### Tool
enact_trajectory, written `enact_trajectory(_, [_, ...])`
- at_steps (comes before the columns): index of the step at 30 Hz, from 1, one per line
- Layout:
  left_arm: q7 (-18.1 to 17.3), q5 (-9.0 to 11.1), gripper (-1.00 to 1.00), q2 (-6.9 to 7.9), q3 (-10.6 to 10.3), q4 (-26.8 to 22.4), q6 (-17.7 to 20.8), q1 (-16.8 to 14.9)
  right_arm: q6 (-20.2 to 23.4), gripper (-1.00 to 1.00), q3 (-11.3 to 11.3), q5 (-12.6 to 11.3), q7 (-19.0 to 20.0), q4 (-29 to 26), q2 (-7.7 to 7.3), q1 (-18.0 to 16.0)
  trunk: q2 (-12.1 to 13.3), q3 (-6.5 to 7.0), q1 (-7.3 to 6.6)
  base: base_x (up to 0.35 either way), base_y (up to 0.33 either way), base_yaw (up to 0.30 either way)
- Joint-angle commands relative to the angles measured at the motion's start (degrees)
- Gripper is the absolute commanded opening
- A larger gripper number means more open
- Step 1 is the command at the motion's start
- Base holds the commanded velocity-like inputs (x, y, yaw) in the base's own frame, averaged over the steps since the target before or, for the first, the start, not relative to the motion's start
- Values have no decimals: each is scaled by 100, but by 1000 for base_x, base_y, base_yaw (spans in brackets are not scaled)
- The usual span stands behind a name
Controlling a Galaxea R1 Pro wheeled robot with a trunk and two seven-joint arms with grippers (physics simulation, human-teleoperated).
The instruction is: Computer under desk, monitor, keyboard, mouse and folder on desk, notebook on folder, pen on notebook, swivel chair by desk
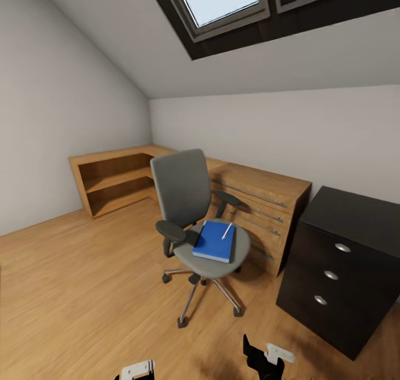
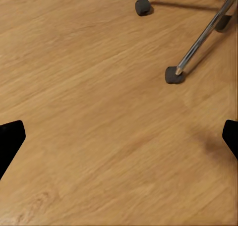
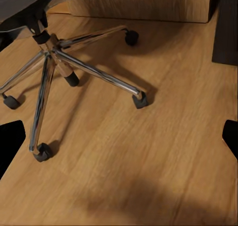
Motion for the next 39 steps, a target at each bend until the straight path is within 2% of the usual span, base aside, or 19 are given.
enact_trajectory(1, [19, 20, 100, 1, -2, 2, -19, -1, -21, 100, -20, -56, 59, 13, 2, -6, 39, 13, -23, 0, 0, -288])
enact_trajectory(17, [12, 24, 100, 5, 7, 40, -11, -1, -20, 100, -20, -66, 45, 13, 21, -5, 681, 301, -375, 0, 0, -296])
enact_trajectory(20, [12, 29, 100, 7, 18, 170, -15, -1, -14, 100, -20, -71, 31, 13, 28, -5, 801, 355, -441, 0, 0, -298])
enact_trajectory(27, [12, 36, 100, 10, 23, 267, -25, -1, -12, 100, -20, -67, -258, 13, 40, -5, 1082, 481, -594, -12, 5, -298])
enact_trajectory(39, [11, 40, 100, 14, 30, 272, -26, -1, -12, 100, -11, -65, -306, 13, 41, -5, 1563, 696, -858, -222, 145, -298])
